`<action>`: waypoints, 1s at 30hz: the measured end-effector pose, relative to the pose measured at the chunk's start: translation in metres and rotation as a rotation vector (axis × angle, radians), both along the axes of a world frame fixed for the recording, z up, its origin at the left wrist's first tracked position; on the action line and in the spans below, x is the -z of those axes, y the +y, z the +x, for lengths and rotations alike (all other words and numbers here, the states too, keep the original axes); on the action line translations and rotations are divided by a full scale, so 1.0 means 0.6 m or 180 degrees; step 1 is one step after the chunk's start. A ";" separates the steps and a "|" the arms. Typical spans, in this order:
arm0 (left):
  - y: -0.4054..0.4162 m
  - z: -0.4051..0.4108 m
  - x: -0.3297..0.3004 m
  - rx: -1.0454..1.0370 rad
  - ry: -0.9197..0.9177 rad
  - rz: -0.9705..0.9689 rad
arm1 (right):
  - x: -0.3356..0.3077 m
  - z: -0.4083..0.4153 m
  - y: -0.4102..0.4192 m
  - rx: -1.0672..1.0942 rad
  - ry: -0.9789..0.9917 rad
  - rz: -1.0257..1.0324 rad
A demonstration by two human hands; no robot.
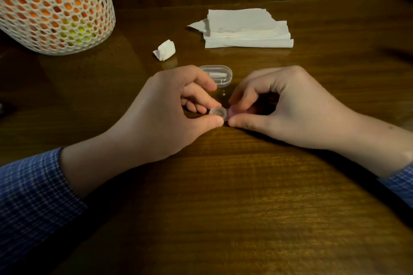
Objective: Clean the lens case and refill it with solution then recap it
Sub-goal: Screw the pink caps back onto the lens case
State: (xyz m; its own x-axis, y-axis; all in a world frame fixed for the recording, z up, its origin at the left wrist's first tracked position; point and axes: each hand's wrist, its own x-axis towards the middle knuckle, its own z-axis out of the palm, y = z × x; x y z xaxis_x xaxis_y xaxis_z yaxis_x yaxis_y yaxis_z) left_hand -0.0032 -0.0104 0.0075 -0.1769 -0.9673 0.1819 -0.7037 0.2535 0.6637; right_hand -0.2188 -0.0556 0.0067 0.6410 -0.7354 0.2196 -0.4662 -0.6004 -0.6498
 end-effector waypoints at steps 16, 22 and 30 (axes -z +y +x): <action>-0.001 -0.001 -0.001 -0.0016 0.0030 0.0018 | -0.002 -0.003 -0.009 -0.0119 0.0004 0.0135; -0.002 -0.001 0.000 -0.0002 0.0059 0.0025 | -0.001 -0.005 -0.009 -0.0113 -0.0007 0.0138; -0.002 -0.001 -0.001 0.0006 0.0031 0.0028 | -0.002 -0.006 -0.009 -0.0095 0.0003 0.0091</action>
State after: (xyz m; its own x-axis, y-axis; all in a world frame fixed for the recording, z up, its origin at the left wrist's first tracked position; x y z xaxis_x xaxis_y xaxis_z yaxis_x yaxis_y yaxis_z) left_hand -0.0039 -0.0113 0.0080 -0.1770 -0.9685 0.1753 -0.6967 0.2491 0.6728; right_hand -0.2224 -0.0610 0.0080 0.6630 -0.7219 0.1981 -0.4490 -0.5952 -0.6664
